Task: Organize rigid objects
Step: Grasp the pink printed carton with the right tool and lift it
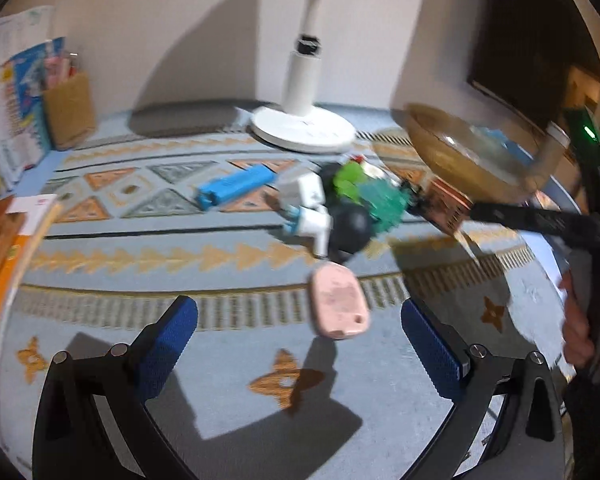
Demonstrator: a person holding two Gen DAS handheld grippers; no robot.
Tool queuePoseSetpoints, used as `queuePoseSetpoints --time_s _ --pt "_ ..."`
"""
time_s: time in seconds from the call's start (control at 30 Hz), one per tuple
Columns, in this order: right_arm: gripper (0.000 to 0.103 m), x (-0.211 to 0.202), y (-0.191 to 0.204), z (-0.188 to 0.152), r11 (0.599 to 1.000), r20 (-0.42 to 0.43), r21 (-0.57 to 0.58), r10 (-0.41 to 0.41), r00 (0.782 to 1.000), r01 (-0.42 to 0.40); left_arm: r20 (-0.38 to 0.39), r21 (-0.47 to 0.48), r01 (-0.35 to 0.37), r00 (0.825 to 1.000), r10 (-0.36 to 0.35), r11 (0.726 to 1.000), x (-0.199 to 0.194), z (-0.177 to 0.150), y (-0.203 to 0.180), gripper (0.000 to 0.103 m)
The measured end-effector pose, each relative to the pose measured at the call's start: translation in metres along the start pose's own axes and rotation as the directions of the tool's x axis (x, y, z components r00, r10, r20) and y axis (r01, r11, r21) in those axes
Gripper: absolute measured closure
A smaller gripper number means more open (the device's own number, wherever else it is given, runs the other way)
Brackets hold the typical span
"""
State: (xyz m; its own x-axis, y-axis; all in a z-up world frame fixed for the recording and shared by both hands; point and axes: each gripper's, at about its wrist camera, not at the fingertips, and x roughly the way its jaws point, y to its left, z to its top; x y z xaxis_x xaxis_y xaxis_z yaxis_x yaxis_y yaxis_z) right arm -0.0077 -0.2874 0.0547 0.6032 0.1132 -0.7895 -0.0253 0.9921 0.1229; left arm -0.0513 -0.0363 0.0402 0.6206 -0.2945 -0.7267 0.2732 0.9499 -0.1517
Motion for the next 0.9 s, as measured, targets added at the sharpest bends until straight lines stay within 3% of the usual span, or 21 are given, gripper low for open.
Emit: queuePoseSetpoints --time_s 0.2,0.3,0.33,0.37,0.47,0.53,0.7,0.73,0.8,0.9 --pt "0.053 0.035 0.011 0.010 0.998 -0.023 -0.058 -0.010 1.000 0.009 -0.068 0.024 0.019 0.998 -0.017 1.000 0.018 -0.003 -0.010 0.018" --pt "0.071 0.043 0.014 0.012 0.997 -0.032 -0.076 -0.014 0.999 0.012 -0.068 0.020 0.030 0.997 -0.028 0.999 0.018 -0.003 -0.011 0.019" --pt "0.082 0.042 0.015 0.011 0.997 -0.027 -0.072 -0.004 1.000 0.002 -0.067 0.019 0.029 0.997 -0.027 0.999 0.018 -0.004 -0.011 0.019" --pt "0.084 0.039 0.014 0.009 0.998 -0.027 -0.058 0.020 0.999 -0.022 -0.067 0.017 0.029 0.997 -0.027 0.999 0.018 -0.004 -0.011 0.019" --pt "0.085 0.028 0.007 0.003 0.995 -0.026 0.027 0.093 0.995 -0.093 -0.069 0.019 0.022 0.997 -0.021 1.000 0.018 -0.004 -0.013 0.020" --pt "0.085 0.020 -0.002 -0.008 0.974 -0.038 0.136 0.186 0.982 -0.179 -0.070 0.021 0.021 0.997 -0.020 1.000 0.019 -0.003 -0.015 0.020" --pt "0.085 0.011 -0.036 -0.049 0.857 -0.039 0.418 0.349 0.936 -0.302 -0.081 0.023 0.025 0.996 -0.023 0.999 0.023 0.000 -0.019 0.020" --pt "0.084 0.008 -0.041 -0.054 0.847 -0.027 0.437 0.350 0.936 -0.304 -0.084 0.023 0.024 0.996 -0.022 0.999 0.025 0.000 -0.020 0.020" --pt "0.081 0.004 -0.043 -0.057 0.870 -0.029 0.412 0.310 0.950 -0.271 -0.091 0.029 0.014 0.996 -0.011 0.999 0.027 -0.001 -0.021 0.020" --pt "0.060 -0.007 -0.046 -0.059 0.915 -0.041 0.348 0.233 0.972 -0.204 -0.093 0.024 0.020 0.995 -0.018 1.000 0.028 -0.001 -0.019 0.020"
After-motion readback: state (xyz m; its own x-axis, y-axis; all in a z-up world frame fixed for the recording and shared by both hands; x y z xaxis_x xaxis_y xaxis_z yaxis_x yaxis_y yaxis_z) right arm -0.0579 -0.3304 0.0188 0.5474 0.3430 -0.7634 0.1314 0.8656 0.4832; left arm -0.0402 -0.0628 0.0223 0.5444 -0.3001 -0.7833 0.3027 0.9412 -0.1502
